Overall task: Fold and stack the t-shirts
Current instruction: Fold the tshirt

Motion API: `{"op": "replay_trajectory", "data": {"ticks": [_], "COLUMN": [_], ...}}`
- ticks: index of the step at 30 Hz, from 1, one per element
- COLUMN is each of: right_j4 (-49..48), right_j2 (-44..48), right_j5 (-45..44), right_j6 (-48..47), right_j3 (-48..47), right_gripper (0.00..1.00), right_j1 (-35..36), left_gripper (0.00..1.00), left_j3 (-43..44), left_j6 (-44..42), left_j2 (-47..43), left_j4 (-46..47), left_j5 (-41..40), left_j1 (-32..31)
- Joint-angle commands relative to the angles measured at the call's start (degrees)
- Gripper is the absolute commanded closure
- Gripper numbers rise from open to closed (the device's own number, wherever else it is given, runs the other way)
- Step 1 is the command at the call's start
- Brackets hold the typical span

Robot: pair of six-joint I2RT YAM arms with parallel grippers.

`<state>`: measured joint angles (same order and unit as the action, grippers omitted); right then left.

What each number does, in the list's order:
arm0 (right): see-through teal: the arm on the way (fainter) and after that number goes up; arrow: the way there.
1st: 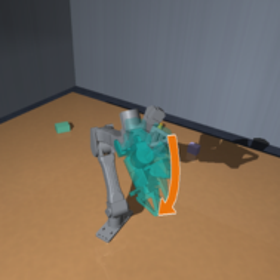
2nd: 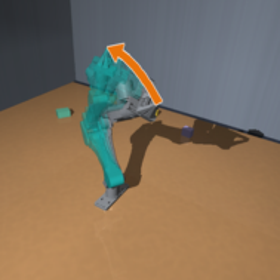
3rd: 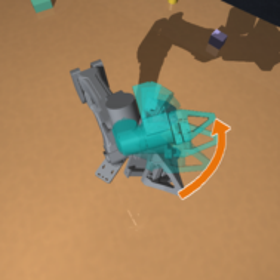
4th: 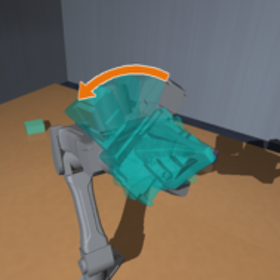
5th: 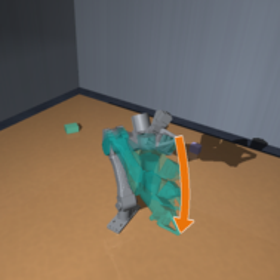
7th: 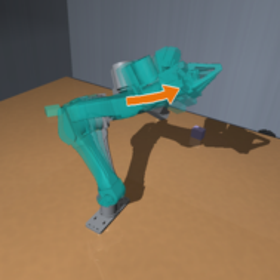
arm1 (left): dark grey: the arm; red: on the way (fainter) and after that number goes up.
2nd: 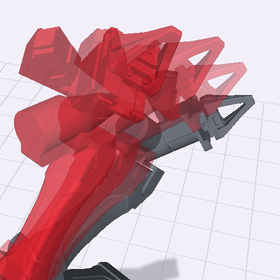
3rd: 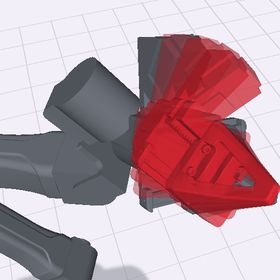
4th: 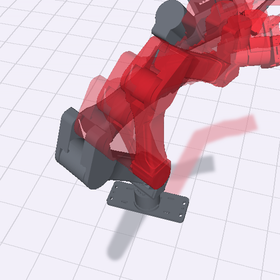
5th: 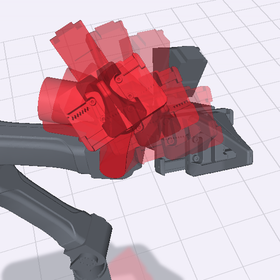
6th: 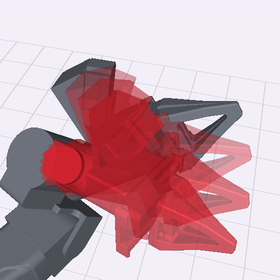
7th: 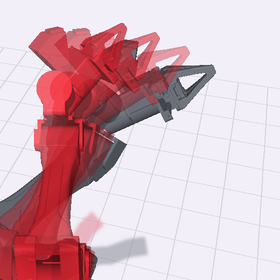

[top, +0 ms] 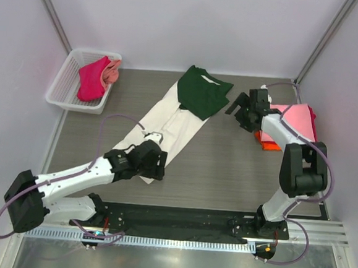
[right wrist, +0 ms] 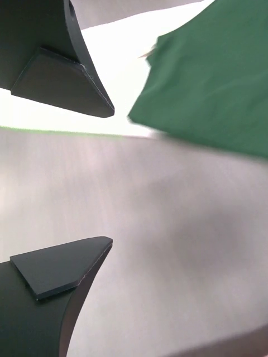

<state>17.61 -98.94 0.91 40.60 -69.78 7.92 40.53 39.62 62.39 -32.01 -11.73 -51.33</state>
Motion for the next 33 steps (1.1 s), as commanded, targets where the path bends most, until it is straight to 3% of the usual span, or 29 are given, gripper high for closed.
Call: {"op": "replay_trajectory", "data": {"ticks": [1, 6, 13, 18, 20, 24, 25, 26, 28, 33], "right_j4": [-4.5, -8.8, -12.5, -16.0, -17.2, -19.0, -19.1, -19.0, -18.9, -15.9], "right_j2": [5.9, 14.1, 17.2, 16.9, 17.0, 17.0, 17.0, 17.1, 17.4, 19.8], "right_j5": [1.7, 3.4, 2.8, 3.7, 3.0, 2.2, 2.1, 1.6, 1.5, 0.7], "right_j6": [-2.2, -2.5, -3.1, -2.0, -1.7, -1.2, -1.2, -1.1, -0.8, -0.2], "right_j3": [7.7, 18.4, 24.6, 27.1, 28.4, 30.0, 30.1, 30.1, 30.4, 30.6], "right_gripper": [0.06, 0.07, 0.07, 0.07, 0.07, 0.07, 0.07, 0.07, 0.07, 0.07], "right_j1": [-0.9, -1.0, -1.7, -1.8, -1.8, -2.0, -2.0, -2.1, -2.6, -3.9], "left_gripper": [0.32, 0.48, 0.52, 0.55, 0.64, 0.72, 0.77, 0.89, 1.00, 1.00], "left_j3": [5.8, 10.8, 13.5, 15.5, 17.2, 19.0, 19.3, 19.3, 19.1, 18.4], "left_j6": [-4.3, -6.2, -7.5, -7.8, -6.7, -4.3, -3.2, -3.0, -2.5, -0.3], "left_j2": [6.4, 15.1, 24.2, 30.7, 33.0, 38.7, 39.5, 40.0, 40.6, 38.8], "left_j4": [1.1, -0.9, -1.4, -1.9, -3.0, -5.1, -5.6, -5.9, -5.5, 3.1], "left_j5": [-8.1, -8.7, -8.9, -13.6, -15.1, -16.5, -16.9, -16.8, -14.7, -0.5], "left_j1": [-3.9, -5.4, -6.1, -6.1, -5.9, -5.0, -4.4, -4.1, -4.0, -6.7]}}
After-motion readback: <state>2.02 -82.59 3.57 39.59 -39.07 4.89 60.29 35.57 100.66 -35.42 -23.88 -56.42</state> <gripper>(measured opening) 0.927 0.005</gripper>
